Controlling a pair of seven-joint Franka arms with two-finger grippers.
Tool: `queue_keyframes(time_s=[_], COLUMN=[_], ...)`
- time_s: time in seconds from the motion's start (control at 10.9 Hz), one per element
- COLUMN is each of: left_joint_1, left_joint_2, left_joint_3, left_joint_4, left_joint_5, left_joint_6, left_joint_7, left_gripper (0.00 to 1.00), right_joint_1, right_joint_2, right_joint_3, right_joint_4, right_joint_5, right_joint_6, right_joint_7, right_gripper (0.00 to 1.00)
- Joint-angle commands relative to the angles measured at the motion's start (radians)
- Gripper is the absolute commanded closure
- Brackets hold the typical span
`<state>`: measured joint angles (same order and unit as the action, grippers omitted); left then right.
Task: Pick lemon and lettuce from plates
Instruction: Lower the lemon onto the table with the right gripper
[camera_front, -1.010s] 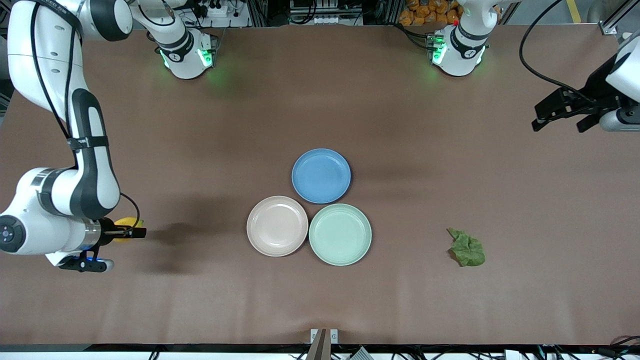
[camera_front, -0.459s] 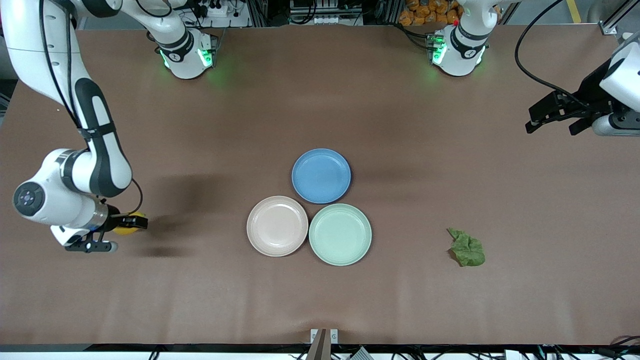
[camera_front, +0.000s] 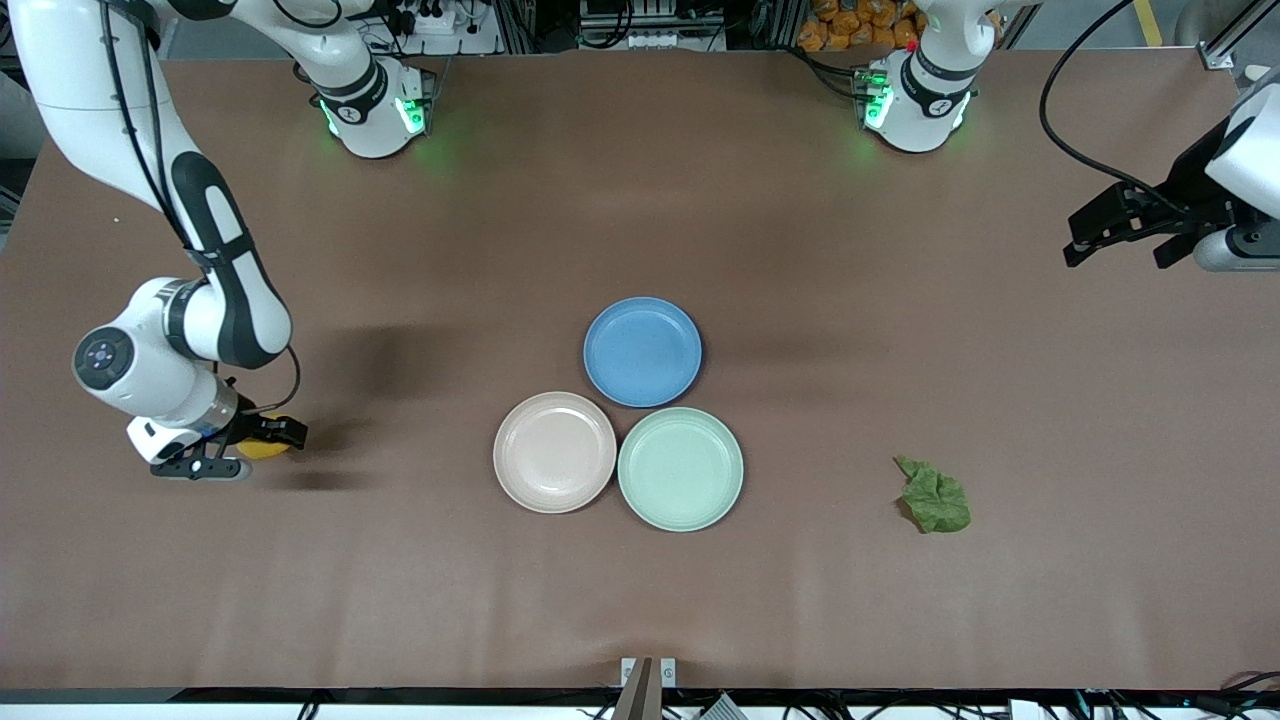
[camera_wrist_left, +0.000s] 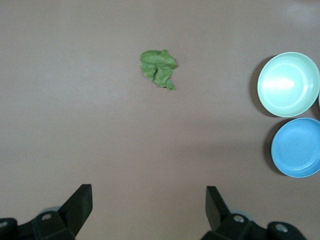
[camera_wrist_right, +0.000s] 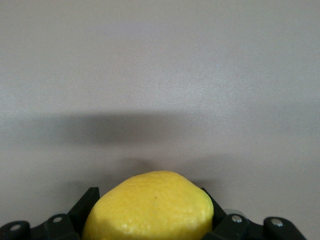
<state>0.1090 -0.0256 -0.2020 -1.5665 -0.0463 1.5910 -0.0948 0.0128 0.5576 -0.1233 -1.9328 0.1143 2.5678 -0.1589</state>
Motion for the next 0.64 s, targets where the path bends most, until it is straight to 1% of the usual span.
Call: queue_keyframes(time_s=[0.0,0.28,0.37,0.46,0.55], left_joint_1=[0.008,0.009,0.011,0.011,0.011], left_joint_2=[-0.019,-0.020,-0.022,-0.034,-0.045], left_joint_3=[0.003,0.006,0.004,0.006,0.009], left_joint_4=[0.020,0.020,0.020,0.020,0.020], left_joint_5=[0.031,0.020,0.019,0.019,0.019], left_joint_6=[-0.055,-0.060,-0.092,-0.111,-0.114], left_joint_7=[0.030,0.029,0.029,0.029,0.029], left_gripper=[0.00,0.00,0.00,0.00,0.00], right_joint_1=[-0.011,-0.013,-0.013,-0.013,-0.011], right_joint_2=[-0.051,-0.044,-0.041,-0.038,-0.038], right_joint_3=[0.017,0.017,0.019,0.017,0.017], right_joint_4=[-0.121,-0.121,-0.123,-0.121,-0.120], right_joint_5=[-0.012,-0.012,-0.012,-0.010,-0.012], right_joint_6=[0.130,0.146,0.152,0.153,0.153], right_joint_7=[-0.010,-0.010,-0.010,-0.010,-0.008], right_gripper=[0.47,0.47,0.47,0.44,0.27])
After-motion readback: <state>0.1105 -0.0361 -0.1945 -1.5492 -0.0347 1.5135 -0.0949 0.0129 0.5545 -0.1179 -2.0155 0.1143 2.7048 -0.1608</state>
